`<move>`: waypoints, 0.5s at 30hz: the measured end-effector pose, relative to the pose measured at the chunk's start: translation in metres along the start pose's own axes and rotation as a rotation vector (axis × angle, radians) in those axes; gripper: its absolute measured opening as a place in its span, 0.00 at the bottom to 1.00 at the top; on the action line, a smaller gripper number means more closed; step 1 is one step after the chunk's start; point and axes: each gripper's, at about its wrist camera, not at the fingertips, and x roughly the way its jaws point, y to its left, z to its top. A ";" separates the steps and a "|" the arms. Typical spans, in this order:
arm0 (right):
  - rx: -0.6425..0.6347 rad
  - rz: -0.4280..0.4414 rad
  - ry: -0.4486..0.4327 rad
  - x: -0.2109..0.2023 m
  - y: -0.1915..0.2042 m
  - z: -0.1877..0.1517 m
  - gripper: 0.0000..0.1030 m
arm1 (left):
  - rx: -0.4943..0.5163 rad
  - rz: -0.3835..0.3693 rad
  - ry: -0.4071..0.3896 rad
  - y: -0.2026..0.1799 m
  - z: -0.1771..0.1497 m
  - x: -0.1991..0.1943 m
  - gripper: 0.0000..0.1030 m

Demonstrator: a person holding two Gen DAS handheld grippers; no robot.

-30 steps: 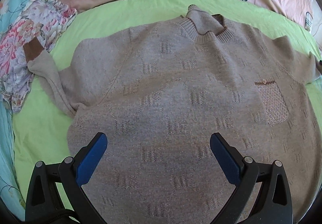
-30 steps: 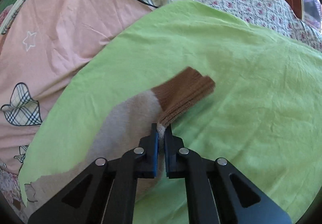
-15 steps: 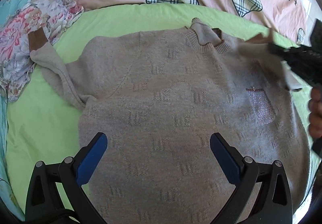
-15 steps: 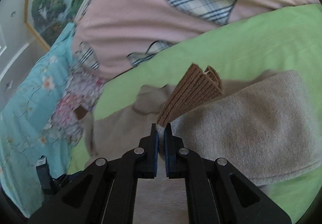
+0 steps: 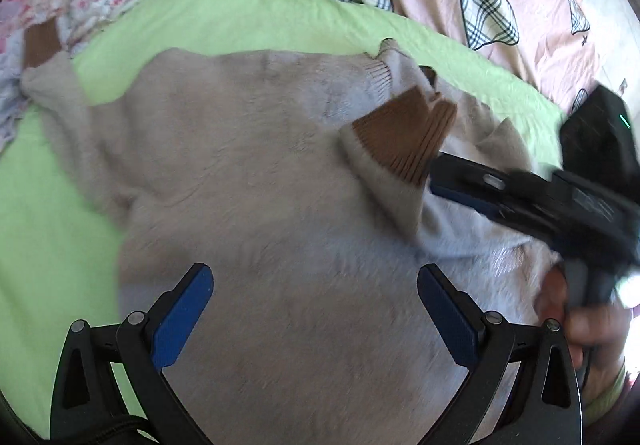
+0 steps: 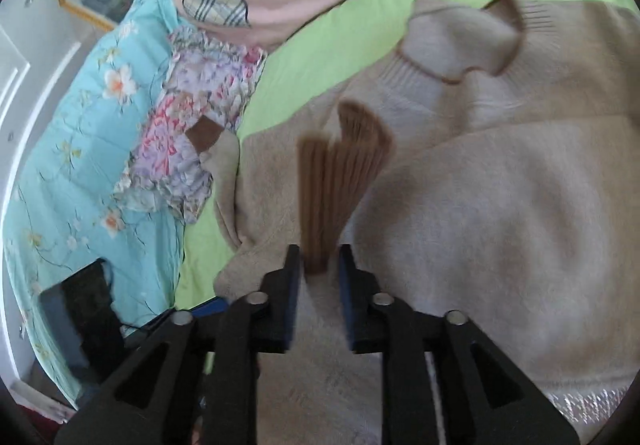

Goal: Fold small clothes
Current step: 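Carry the sleeve cuff across the sweater body with the right gripper and release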

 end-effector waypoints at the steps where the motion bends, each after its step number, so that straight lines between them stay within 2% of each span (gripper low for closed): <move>1: 0.003 -0.004 -0.030 -0.014 -0.002 -0.004 0.39 | -0.001 -0.008 0.001 -0.004 0.007 0.007 0.99; 6: 0.025 -0.049 -0.141 -0.064 -0.009 -0.017 0.41 | 0.001 -0.060 0.024 -0.025 0.035 0.040 0.99; 8: 0.048 -0.077 -0.183 -0.085 -0.016 -0.025 0.41 | 0.030 -0.046 0.030 -0.037 0.041 0.051 0.96; 9: 0.055 -0.085 -0.196 -0.090 -0.018 -0.027 0.41 | 0.050 -0.016 0.025 -0.042 0.044 0.055 0.77; 10: 0.069 -0.091 -0.212 -0.099 -0.023 -0.032 0.41 | 0.065 0.014 0.027 -0.044 0.045 0.059 0.42; 11: 0.081 -0.094 -0.218 -0.105 -0.026 -0.035 0.41 | 0.066 0.011 0.040 -0.043 0.046 0.062 0.31; 13: 0.095 -0.103 -0.231 -0.115 -0.030 -0.040 0.41 | 0.029 -0.025 0.035 -0.031 0.043 0.056 0.29; 15: 0.100 -0.113 -0.245 -0.125 -0.033 -0.045 0.41 | -0.003 -0.011 0.005 -0.016 0.036 0.047 0.32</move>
